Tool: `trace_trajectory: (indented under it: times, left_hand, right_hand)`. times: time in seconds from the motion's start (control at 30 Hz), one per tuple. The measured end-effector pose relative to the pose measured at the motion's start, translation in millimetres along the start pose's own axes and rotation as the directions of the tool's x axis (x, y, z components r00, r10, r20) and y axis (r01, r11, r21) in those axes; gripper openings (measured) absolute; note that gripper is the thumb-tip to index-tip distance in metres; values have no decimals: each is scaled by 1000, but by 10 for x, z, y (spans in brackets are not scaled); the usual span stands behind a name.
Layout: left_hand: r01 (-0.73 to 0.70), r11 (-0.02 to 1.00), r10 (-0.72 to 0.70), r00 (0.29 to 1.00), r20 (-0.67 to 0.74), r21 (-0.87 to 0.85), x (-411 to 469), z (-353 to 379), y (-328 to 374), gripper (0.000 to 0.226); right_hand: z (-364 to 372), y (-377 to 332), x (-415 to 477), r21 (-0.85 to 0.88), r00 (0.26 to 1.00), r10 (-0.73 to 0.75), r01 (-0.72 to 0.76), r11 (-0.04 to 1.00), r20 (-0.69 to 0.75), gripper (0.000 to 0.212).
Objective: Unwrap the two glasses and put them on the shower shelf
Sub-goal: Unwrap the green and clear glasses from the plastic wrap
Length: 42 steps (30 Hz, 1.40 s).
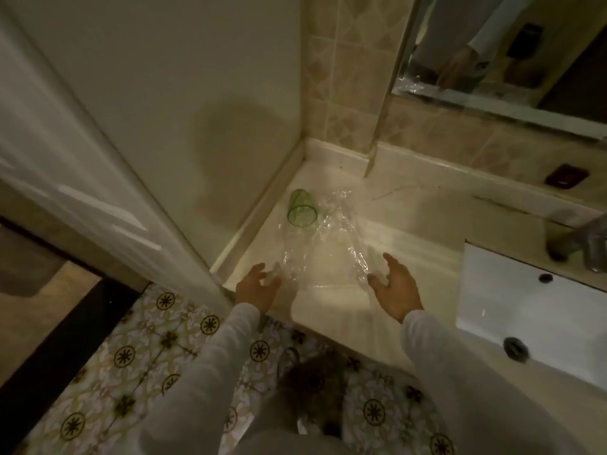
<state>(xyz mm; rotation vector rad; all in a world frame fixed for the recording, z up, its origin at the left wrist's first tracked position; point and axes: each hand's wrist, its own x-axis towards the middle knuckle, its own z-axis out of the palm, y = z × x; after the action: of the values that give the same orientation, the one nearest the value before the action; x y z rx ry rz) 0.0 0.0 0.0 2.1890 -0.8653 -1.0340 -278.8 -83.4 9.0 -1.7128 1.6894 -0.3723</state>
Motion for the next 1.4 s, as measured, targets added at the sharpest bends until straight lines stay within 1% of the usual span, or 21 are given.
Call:
trace_trajectory:
  times: [0.1, 0.2, 0.27, 0.3, 0.4, 0.53, 0.6, 0.7, 0.77, 0.83, 0.97, 1.07, 1.13, 1.2, 1.27, 1.33, 1.4]
  left_hand:
    - [27, 1000, -27, 1000, 10, -3, 176, -61, -68, 48]
    - [44, 996, -42, 999, 27, -83, 264, -74, -154, 34]
    - [18, 988, -13, 999, 30, -150, 298, -71, -209, 21]
    - [20, 983, -13, 999, 38, -183, 296, -66, -245, 19]
    - [27, 974, -21, 999, 28, -224, 308, -62, -319, 24]
    - [41, 953, -45, 999, -5, -300, 316, -41, -338, 12]
    - [40, 948, -52, 998, -31, -317, 318, -11, -303, 11]
    - [44, 938, -78, 993, -86, -344, 280, 14, -230, 13]
    - [19, 946, -60, 991, -118, -325, 246, 29, -209, 13]
    - [19, 940, -66, 990, -127, -341, 200, 38, -195, 11]
    - [117, 874, -179, 980, -88, -471, 192, 65, -140, 12]
    - [144, 866, -211, 973, -89, -479, 203, 54, -124, 8]
    - [152, 866, -209, 975, -69, -477, 211, 43, -110, 7]
    - [168, 874, -209, 977, -39, -456, 206, 42, -86, 6]
    - [157, 882, -202, 978, -55, -445, 203, 44, -65, 14]
    - [125, 888, -182, 979, -87, -443, 194, 37, -47, 22]
    - [117, 886, -176, 980, -91, -448, 181, 21, -33, 23]
  right_hand:
    - [100, -7, 112, 140, 994, 108, -106, 984, -10, 54]
    - [142, 46, 165, 194, 979, 194, -178, 965, -65, 36]
    - [131, 84, 201, 183, 974, 213, -196, 963, -80, 29]
    - [128, 112, 205, 165, 972, 227, -213, 963, -68, 28]
    - [101, 172, 232, 128, 971, 233, -224, 966, -57, 25]
    - [86, 221, 254, 150, 978, 185, -170, 974, -91, 18]
    - [63, 241, 293, 152, 981, 167, -152, 977, -95, 16]
    - [23, 219, 358, 151, 990, 131, -122, 981, -50, 16]
    - [1, 209, 396, 138, 994, 100, -93, 986, -43, 13]
    - [-38, 206, 412, 145, 997, 64, -57, 988, -47, 10]
    - [-133, 243, 420, 180, 995, 3, 14, 984, -95, 10]
    - [-175, 275, 410, 237, 988, -57, 90, 967, -141, 15]
    - [-204, 279, 419, 244, 988, -100, 127, 961, -121, 18]
    - [-241, 276, 425, 243, 987, -144, 157, 957, -68, 27]
    - [-278, 271, 433, 211, 978, -209, 209, 955, -20, 37]
    - [-316, 278, 435, 163, 952, -305, 299, 940, 9, 36]
    - [-360, 297, 427, 115, 918, -395, 389, 914, 40, 32]
